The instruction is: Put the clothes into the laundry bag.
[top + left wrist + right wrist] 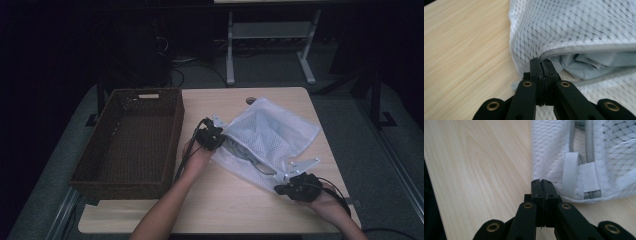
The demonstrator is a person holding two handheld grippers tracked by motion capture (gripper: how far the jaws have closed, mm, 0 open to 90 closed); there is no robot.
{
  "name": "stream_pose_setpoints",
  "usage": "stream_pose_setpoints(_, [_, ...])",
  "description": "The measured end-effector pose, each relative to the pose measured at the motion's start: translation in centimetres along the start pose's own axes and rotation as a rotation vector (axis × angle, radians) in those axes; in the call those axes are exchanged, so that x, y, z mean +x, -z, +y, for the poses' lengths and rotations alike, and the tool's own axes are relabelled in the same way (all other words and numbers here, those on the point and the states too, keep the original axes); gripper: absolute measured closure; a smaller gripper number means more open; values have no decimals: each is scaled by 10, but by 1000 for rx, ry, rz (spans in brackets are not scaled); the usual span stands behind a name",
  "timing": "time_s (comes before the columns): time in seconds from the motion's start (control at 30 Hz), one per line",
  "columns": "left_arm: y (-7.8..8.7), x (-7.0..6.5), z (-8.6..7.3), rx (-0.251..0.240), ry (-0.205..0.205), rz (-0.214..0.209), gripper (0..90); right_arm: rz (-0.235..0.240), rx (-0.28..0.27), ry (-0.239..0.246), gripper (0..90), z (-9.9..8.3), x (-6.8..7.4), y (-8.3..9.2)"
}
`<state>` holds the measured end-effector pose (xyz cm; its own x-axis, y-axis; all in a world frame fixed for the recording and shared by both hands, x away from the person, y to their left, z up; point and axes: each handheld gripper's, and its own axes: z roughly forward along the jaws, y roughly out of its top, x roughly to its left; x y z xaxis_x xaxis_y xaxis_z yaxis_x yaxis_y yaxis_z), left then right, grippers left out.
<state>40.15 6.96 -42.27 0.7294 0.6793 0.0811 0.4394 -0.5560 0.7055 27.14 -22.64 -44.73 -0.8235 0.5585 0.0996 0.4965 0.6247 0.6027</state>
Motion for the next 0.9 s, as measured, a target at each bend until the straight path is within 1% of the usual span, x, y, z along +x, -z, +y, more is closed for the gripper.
stream_pose_setpoints(0.03, [0,0,0,0,0,0,892,0,0,0,891,0,0,0])
stream_pose_setpoints(0.07, [9,-4,-3,-7,-9,-6,891,-19,-2,-15,891,-1,-3,0])
stream_pose_setpoints(0.13, [20,-9,-7,-11,-26,-19,891,-39,2,-30,891,-3,-7,1])
stream_pose_setpoints(0.17, [20,-9,-7,-11,-26,-19,891,-39,2,-30,891,-3,-7,1])
stream_pose_setpoints(0.2, [29,-16,-13,-7,-43,-37,891,-73,3,-45,891,-4,-12,3])
stream_pose_setpoints(0.23, [29,-16,-13,-7,-43,-37,890,-85,2,-57,891,-5,-15,4])
stream_pose_setpoints(0.27, [33,-19,-16,0,-54,-46,890,-85,2,-57,891,-5,-15,4])
stream_pose_setpoints(0.3, [36,-24,-21,5,-68,-60,890,-96,-1,-68,891,-6,-19,6])
stream_pose_setpoints(0.33, [40,-32,-27,18,-85,-84,890,-121,-4,-96,891,-9,-26,8])
stream_pose_setpoints(0.37, [40,-32,-27,18,-85,-84,889,-121,-4,-96,891,-9,-26,8])
stream_pose_setpoints(0.4, [40,-38,-33,32,-102,-117,889,-136,-4,-113,891,-11,-32,8])
stream_pose_setpoints(0.43, [39,-39,-35,45,-111,-128,889,-146,-4,-127,891,-12,-35,8])
stream_pose_setpoints(0.47, [37,-42,-38,62,-122,-138,890,-150,-3,-134,891,-13,-37,8])
stream_pose_setpoints(0.5, [37,-42,-38,62,-122,-138,889,-150,-3,-134,891,-13,-37,8])
stream_pose_setpoints(0.53, [32,-46,-43,96,-134,-167,890,-161,4,-148,891,-15,-42,8])
stream_pose_setpoints(0.6, [26,-48,-49,124,-144,-191,890,-165,8,-152,891,-16,-44,7])
stream_pose_setpoints(0.63, [26,-48,-49,124,-144,-191,889,-165,8,-152,891,-16,-44,7])
stream_pose_setpoints(0.73, [19,-52,-53,157,-151,-214,889,-175,11,-166,890,-18,-48,7])
stream_pose_setpoints(0.77, [19,-52,-53,157,-151,-214,888,-175,10,-169,888,-19,-49,7])
stream_pose_setpoints(0.83, [19,-51,-54,148,-135,-226,881,-175,8,-172,886,-20,-50,7])
stream_pose_setpoints(0.9, [20,-51,-54,147,-131,-231,853,-173,1,-177,879,-20,-49,7])
